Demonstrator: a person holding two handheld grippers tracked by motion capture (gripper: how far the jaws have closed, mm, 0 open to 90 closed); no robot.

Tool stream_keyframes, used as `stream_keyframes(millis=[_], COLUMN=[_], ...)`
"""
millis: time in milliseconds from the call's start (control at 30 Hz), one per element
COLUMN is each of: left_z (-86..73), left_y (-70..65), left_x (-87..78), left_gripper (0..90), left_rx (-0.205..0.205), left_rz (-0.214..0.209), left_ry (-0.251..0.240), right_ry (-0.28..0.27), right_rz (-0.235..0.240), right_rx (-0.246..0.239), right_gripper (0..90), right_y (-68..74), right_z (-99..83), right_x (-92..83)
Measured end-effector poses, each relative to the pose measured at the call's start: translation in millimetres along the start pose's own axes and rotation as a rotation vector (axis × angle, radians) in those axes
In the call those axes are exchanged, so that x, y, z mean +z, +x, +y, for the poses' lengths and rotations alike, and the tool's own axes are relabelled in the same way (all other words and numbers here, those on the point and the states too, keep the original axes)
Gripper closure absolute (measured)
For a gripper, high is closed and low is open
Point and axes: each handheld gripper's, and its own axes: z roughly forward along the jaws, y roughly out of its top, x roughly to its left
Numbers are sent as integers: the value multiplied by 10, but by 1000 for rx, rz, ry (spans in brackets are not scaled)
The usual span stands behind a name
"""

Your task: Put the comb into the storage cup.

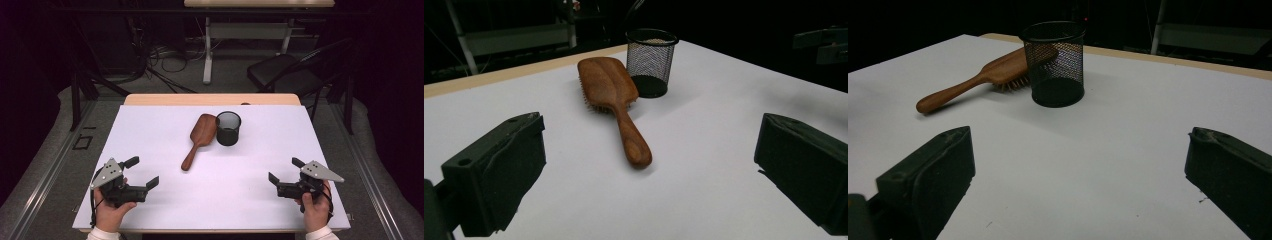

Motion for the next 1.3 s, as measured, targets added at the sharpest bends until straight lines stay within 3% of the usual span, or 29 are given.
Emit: stream_keyframes(millis=[200, 333, 433, 633, 1000, 1300], left_z=[63, 127, 181, 274, 472, 580], left_y=[-50, -92, -106, -78, -45, 34], left_x=[30, 45, 73, 179, 331, 408], left_gripper=[1, 1, 1, 1, 2, 2], left_rx=[-15, -1, -17, -53, -55, -102], left_rz=[-8, 10, 14, 33, 61, 68], left_ry=[8, 23, 27, 70, 129, 159], right_ry=[-7, 2, 5, 4, 14, 20], right_rz=[-2, -3, -8, -15, -13, -12], right_rx=[3, -4, -3, 1, 9, 12], right_gripper=[0, 0, 0, 0, 0, 0], right_y=[17, 18, 23, 10, 4, -10], right_z=[3, -7, -14, -26, -37, -42], right_x=[-22, -17, -15, -10, -2, 11])
